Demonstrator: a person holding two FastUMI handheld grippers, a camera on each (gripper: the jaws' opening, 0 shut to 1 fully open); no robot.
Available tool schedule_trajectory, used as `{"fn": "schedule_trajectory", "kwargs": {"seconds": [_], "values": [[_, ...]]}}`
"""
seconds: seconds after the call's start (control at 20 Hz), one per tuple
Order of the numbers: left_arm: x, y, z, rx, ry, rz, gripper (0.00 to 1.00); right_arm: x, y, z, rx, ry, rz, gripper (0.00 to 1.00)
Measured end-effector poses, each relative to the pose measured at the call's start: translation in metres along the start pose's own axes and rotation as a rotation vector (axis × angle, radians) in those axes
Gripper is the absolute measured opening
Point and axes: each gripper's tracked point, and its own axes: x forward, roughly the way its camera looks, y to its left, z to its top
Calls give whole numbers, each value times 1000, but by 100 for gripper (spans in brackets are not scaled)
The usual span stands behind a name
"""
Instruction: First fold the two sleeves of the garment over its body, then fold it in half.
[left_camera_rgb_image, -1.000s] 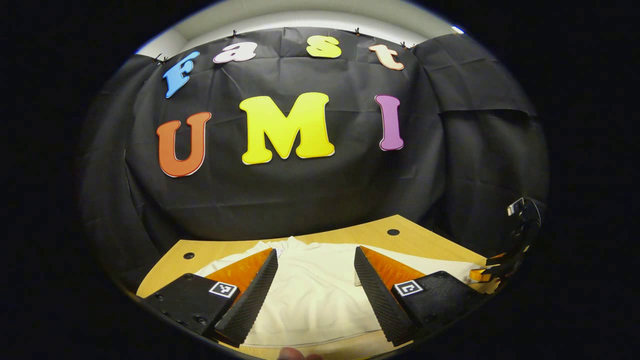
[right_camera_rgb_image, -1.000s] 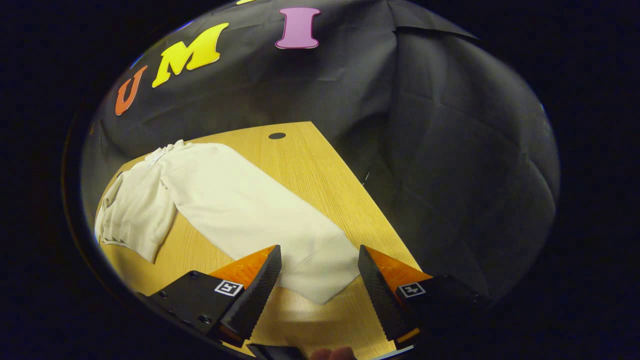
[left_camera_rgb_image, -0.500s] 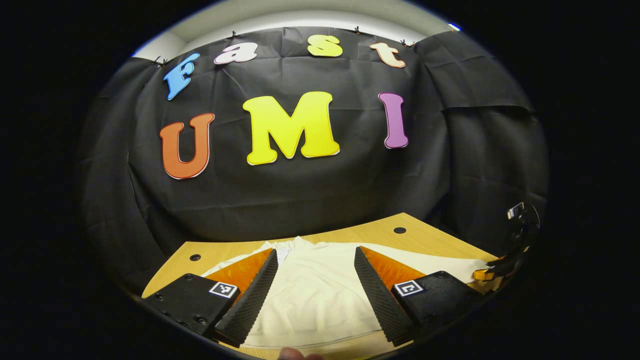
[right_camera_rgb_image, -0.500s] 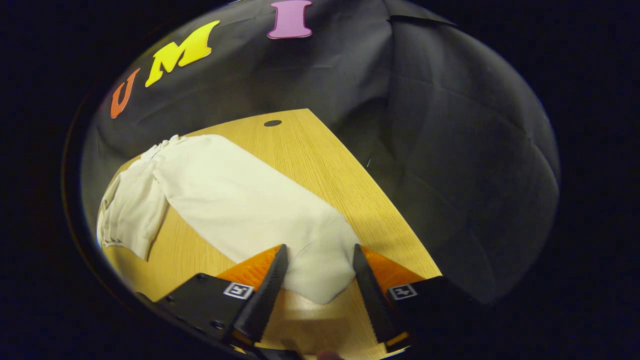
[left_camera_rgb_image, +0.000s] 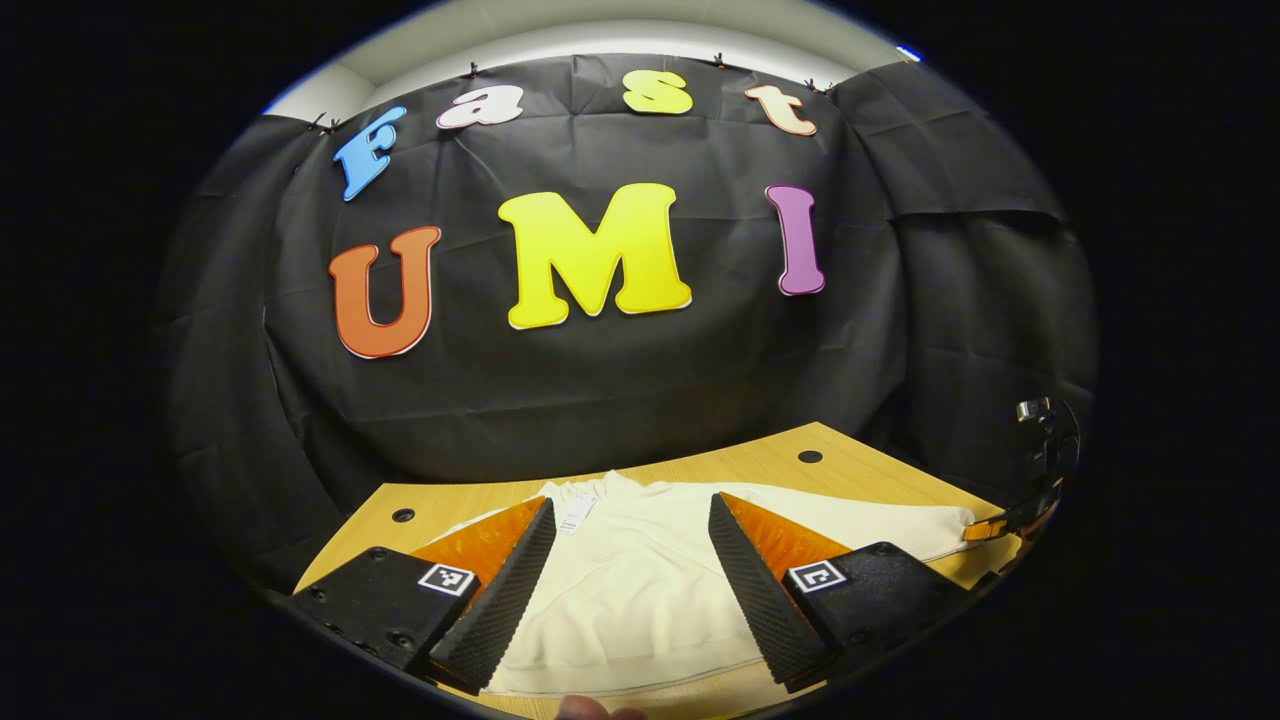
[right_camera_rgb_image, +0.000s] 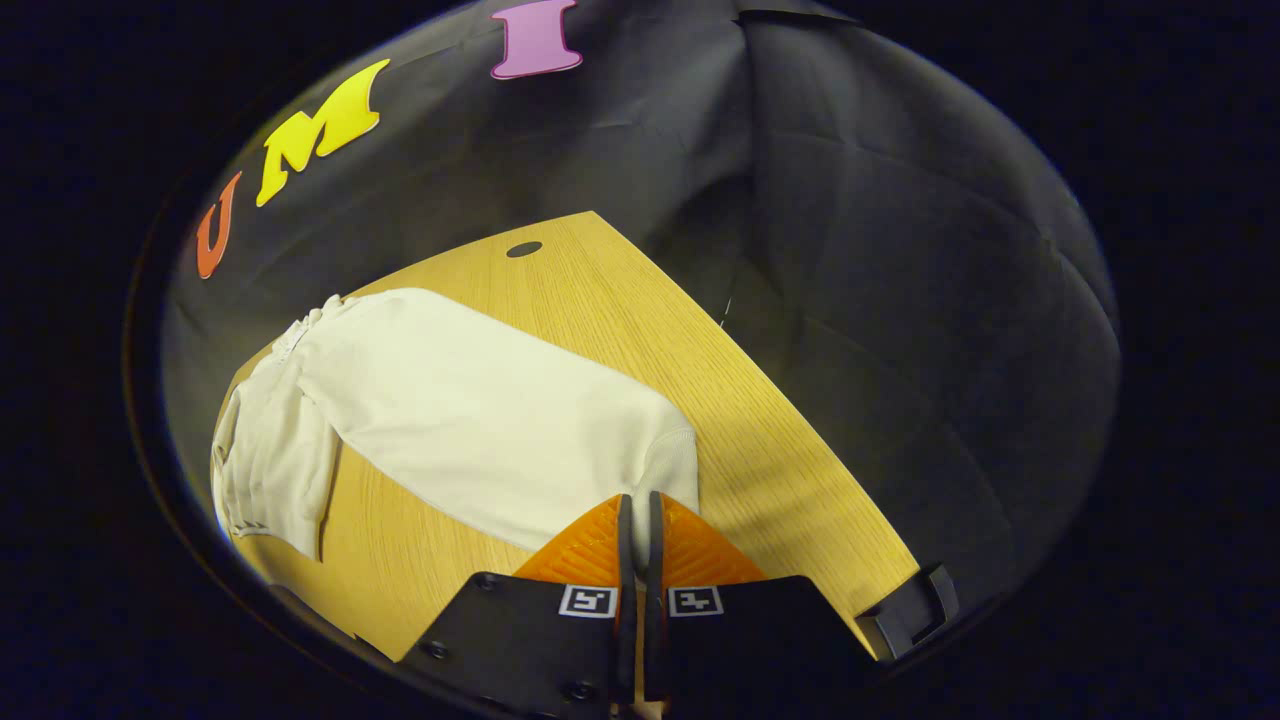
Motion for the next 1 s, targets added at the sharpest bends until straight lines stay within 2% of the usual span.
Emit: {"fn": "schedule_trajectory", "kwargs": {"seconds": [0.15, 0.35, 0.75, 1.0], "values": [[-2, 8, 1, -10, -8, 10, 98, -19, 12, 25, 21, -44, 17, 4], [-5, 23, -1, -34, -16, 32, 98, -48, 40, 67, 17, -115, 80, 4], [-15, 80, -12, -84, -17, 132, 98, -106, 129, 158, -31, -237, 227, 3], [-31, 122, -24, -111, -10, 205, 98, -127, 203, 218, -131, -303, 325, 4]]}}
